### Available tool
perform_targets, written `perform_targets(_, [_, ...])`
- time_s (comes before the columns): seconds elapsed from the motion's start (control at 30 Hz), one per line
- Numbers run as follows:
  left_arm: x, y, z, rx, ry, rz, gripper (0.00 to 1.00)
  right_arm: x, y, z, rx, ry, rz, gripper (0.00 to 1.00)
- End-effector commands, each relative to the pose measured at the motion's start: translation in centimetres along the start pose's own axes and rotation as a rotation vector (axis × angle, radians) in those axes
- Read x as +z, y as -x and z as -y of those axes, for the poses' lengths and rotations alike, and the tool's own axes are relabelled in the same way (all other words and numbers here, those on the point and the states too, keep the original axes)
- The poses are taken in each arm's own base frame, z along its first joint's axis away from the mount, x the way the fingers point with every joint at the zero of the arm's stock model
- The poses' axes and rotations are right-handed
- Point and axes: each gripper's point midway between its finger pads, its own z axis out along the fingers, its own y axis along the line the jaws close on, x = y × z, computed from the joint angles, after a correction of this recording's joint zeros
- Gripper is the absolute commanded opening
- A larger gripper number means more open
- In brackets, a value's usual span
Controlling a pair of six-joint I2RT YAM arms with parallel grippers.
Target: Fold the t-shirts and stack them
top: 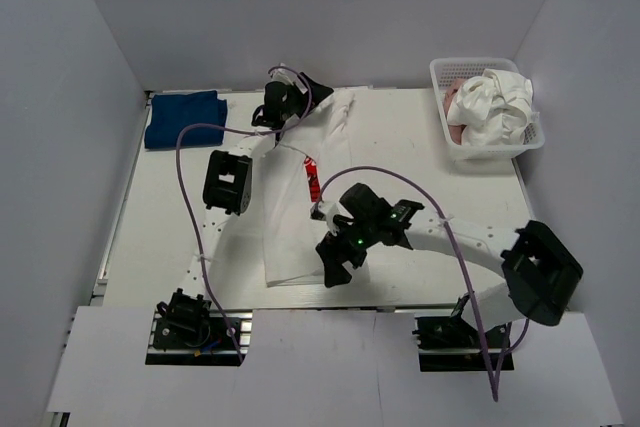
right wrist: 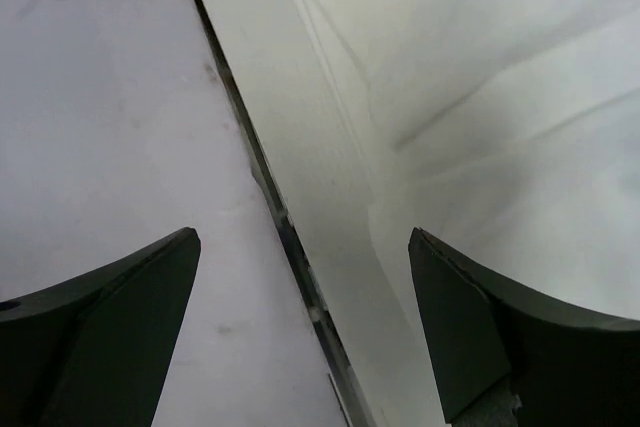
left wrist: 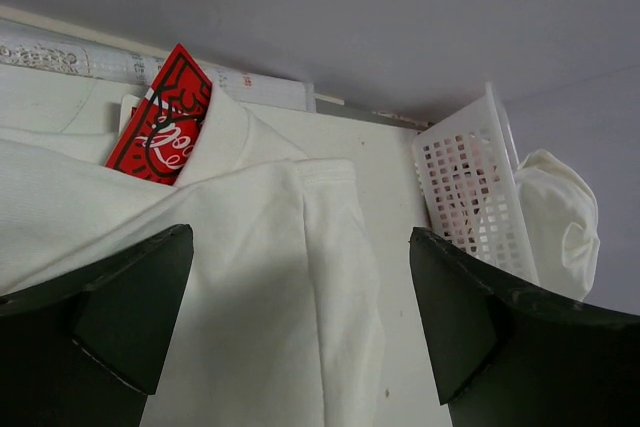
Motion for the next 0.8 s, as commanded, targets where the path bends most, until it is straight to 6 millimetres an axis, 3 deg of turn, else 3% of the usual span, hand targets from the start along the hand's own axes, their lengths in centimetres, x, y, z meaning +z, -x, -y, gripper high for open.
perform_targets(0.0, [-1.1,-2.8,0.0,-0.032,0.081,-0.127,1.00,-3.0,6.2,-2.3,-0.172,0.000,0.260,0.90])
perform_targets(0.03, [-1.8,1.5,6.0,0.061,0.014,-0.069,1.00,-4.0,7.6,-2.7,-0.171,-0.017,0.363,0.90])
perform_targets(0.07, [-1.8,1.6,6.0,0.091,0.013,-0.069,1.00,-4.0,7.6,-2.7,-0.171,-0.017,0.364,0.90])
perform_targets(0.1, [-2.3,2.8,8.3,0.137,-0.029,-0.060,1.00,-4.8,7.9,-2.7,-0.162,-0.032,0.404,0.90])
perform_targets(0.13, [-3.6,5.4,13.2,0.194,-0.101,-0.027,1.00,-5.4,8.2,-3.1,-0.152,-0.031,0.449,0.90])
perform_targets(0.17, [-4.6,6.3,15.1,0.247,-0.113,-0.034,1.00,-5.9,8.2,-3.1,-0.152,-0.046,0.470,0.90])
perform_targets(0.23, [-7.1,7.0,19.1,0.321,-0.177,-0.065,1.00,-6.7,8.5,-1.3,-0.110,-0.160,0.502,0.90])
perform_targets(0.27, [-9.9,7.8,22.5,0.380,-0.212,-0.069,1.00,-7.5,8.0,0.0,-0.067,-0.245,0.512,0.90])
perform_targets(0.3, [-11.8,7.5,24.0,0.402,-0.239,-0.097,1.00,-7.7,7.7,0.6,-0.030,-0.282,0.514,0.90])
perform_targets(0.33, [-13.2,5.6,22.2,0.380,-0.185,-0.153,1.00,-8.1,7.1,2.1,0.017,-0.363,0.515,0.90])
perform_targets(0.37, [-15.1,5.0,22.6,0.390,-0.176,-0.179,1.00,-7.8,6.0,2.5,0.051,-0.378,0.494,0.90])
perform_targets(0.4, [-19.4,6.4,26.4,0.457,-0.187,-0.137,1.00,-7.8,5.7,2.6,0.057,-0.381,0.489,0.90])
perform_targets(0.43, [-21.7,2.7,21.8,0.411,-0.082,-0.213,1.00,-7.7,4.8,3.0,0.079,-0.402,0.471,0.90])
perform_targets(0.5, [-26.0,0.8,20.8,0.399,-0.027,-0.174,1.00,-7.3,3.3,3.3,0.117,-0.410,0.440,0.90])
perform_targets(0.53, [-30.8,-2.6,19.0,0.368,0.009,-0.195,1.00,-7.0,2.4,3.7,0.128,-0.424,0.418,0.90])
perform_targets(0.6, [-35.1,-5.6,16.1,0.302,0.105,-0.213,1.00,-6.3,0.2,4.1,0.184,-0.428,0.372,0.90])
perform_targets(0.63, [-38.5,-8.3,14.5,0.280,0.142,-0.243,1.00,-5.8,-0.4,3.8,0.179,-0.399,0.351,0.90])
perform_targets(0.67, [-40.2,-9.8,13.5,0.254,0.175,-0.275,1.00,-5.5,-0.9,3.6,0.181,-0.382,0.335,0.90])
perform_targets(0.7, [-43.0,-13.3,10.1,0.170,0.299,-0.362,1.00,-4.5,-2.3,3.3,0.190,-0.342,0.293,0.90])
perform_targets(0.77, [-46.8,-17.3,8.6,0.068,0.324,-0.448,1.00,-3.4,-3.6,2.7,0.194,-0.280,0.240,0.90])
